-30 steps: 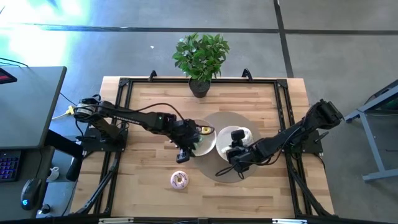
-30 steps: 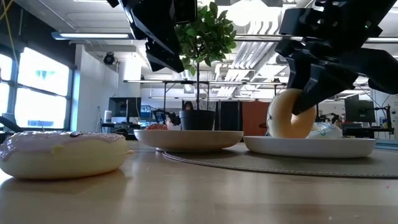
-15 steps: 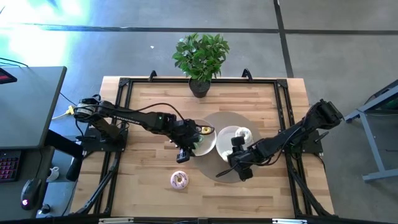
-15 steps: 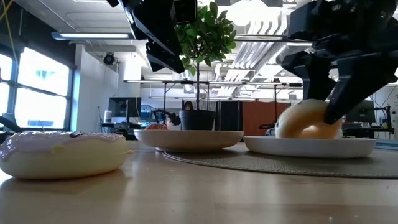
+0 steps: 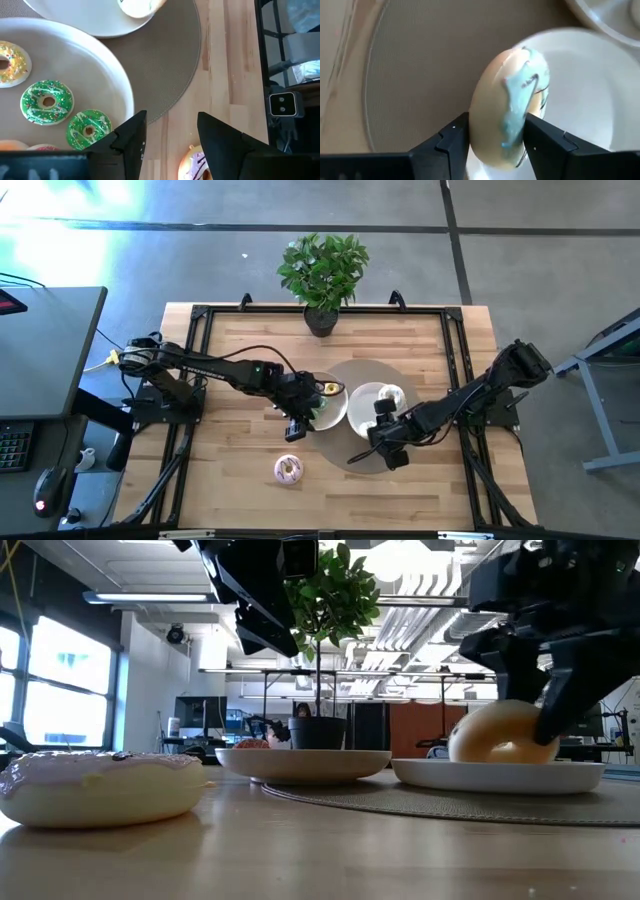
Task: Pick & Place donuts
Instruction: Put the big light blue donut into the right white plate, then put the big purple donut into the right white plate
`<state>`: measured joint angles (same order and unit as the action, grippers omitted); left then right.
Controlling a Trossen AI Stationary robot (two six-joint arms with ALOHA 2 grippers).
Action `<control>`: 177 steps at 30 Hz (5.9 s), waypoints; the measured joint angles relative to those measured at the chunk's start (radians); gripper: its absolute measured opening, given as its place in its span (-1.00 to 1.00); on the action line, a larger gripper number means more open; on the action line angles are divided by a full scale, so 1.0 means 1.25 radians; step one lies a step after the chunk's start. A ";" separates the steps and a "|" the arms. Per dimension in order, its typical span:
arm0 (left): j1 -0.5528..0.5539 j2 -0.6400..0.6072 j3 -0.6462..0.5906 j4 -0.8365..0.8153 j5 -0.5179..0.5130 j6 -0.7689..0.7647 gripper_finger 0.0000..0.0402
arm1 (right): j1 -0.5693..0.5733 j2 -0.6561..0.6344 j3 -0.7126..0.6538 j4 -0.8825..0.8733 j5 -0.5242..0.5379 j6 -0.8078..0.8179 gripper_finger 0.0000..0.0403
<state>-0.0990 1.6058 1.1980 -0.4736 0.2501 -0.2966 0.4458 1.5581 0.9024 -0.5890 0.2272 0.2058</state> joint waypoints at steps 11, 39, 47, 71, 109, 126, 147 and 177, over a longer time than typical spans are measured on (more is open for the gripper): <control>-0.003 0.000 0.000 0.000 -0.002 -0.001 -0.13 | 0.021 0.000 0.000 -0.061 -0.036 -0.017 -0.16; -0.010 0.000 0.000 -0.024 -0.023 0.000 -0.13 | 0.020 0.000 0.000 0.068 0.200 0.048 -0.16; -0.010 0.000 0.000 -0.043 -0.027 0.000 -0.13 | 0.020 0.000 0.000 0.074 0.164 0.023 -0.41; -0.010 0.000 0.000 -0.042 -0.029 0.000 -0.13 | -0.061 0.000 0.000 -0.012 0.351 0.045 -0.87; -0.042 -0.019 0.001 -0.236 0.002 -0.081 -0.13 | -0.095 0.001 0.000 0.150 0.071 0.171 -0.10; -0.197 -0.215 0.000 -0.614 -0.618 -0.270 -0.13 | -0.146 0.077 0.000 0.800 0.013 -0.050 -0.10; -0.266 -0.294 -0.296 -0.367 -0.626 -0.112 -0.70 | -0.227 0.434 0.450 0.433 -0.329 -0.077 -0.10; -0.156 -0.537 -0.332 -0.305 -0.568 0.052 -0.90 | -0.231 0.617 0.590 0.409 -0.548 0.001 -0.12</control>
<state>-0.2943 0.9350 0.7830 -0.8543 -0.4596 -0.2321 0.1576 2.3297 1.6402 -0.0782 -0.4573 0.2076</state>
